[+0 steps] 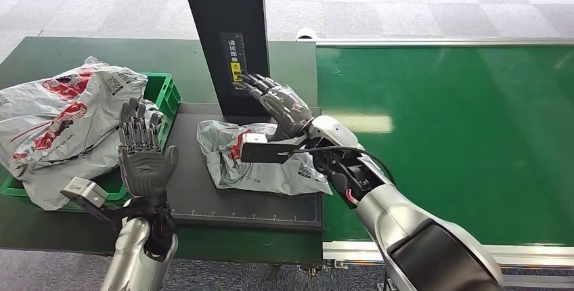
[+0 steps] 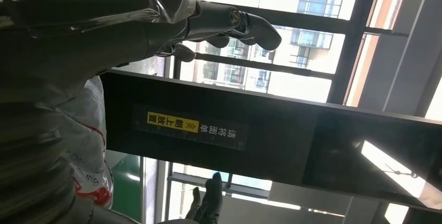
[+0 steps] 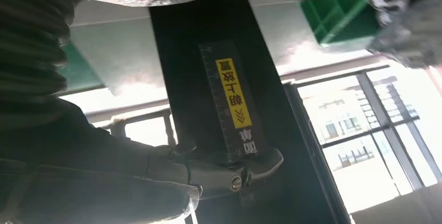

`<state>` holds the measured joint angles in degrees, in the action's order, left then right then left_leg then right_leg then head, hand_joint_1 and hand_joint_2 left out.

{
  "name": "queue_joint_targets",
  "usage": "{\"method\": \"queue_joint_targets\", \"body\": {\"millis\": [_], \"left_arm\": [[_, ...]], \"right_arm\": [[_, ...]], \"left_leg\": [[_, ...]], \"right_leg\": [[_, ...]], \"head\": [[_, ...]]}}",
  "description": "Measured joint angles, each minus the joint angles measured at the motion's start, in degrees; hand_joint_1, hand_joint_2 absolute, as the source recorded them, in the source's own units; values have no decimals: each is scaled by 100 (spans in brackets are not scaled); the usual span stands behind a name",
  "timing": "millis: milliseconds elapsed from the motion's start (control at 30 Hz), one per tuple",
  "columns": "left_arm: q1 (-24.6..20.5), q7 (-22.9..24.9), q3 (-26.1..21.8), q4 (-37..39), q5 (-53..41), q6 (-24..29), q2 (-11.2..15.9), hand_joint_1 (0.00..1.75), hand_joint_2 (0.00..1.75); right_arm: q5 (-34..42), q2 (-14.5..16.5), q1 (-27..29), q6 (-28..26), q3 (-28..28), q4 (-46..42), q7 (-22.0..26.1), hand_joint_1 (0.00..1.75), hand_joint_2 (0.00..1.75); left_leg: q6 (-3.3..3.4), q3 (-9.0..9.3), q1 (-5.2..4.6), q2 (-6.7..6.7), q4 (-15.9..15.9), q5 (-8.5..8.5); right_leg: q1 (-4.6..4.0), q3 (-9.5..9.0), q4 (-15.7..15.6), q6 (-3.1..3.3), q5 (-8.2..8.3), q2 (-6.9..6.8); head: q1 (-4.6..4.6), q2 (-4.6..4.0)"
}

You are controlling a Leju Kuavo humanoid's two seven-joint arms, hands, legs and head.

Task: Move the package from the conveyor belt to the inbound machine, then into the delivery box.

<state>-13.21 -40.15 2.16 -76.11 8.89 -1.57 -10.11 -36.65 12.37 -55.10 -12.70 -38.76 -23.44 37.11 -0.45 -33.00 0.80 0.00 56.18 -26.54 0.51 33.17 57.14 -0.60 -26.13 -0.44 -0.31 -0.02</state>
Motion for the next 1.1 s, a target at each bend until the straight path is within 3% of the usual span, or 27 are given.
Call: {"method": "queue_joint_targets", "body": {"millis": [267,667,733,867,1100], "left_arm": [[-11,0,-7,53,-5,78,8,0,175],[-8,0,-13,61,-20,119,41,0,175],[8,0,-15,56,-43,151,45,0,175],[163,2,-31,-63,-101,174,80,0,175],[399,128,-107,-316,-290,14,93,0,175]], "right_arm": [[2154,-151,604,1108,1111,-1314,271,0,175],[2678,-427,1158,1502,1702,-2409,269,0,175],[3263,-444,1333,1914,1833,-2609,173,0,175],[4378,-493,1994,2587,2279,-3152,-523,0,175],[3815,-598,3123,2696,2684,-3604,-691,0,175]], "left_leg": [[0,0,0,-1,0,0],[0,2,0,0,0,0],[0,2,0,-2,0,0],[-1,0,0,-3,-1,-4],[-2,0,0,-3,-2,-8]], "right_leg": [[0,-1,-1,0,0,-1],[0,0,0,0,0,1],[0,-1,0,0,-1,-1],[1,-2,-1,-1,-2,-2],[0,-1,-3,-1,-3,-1]], "head": [[1,1],[0,0],[1,0],[1,1],[0,1]]}}
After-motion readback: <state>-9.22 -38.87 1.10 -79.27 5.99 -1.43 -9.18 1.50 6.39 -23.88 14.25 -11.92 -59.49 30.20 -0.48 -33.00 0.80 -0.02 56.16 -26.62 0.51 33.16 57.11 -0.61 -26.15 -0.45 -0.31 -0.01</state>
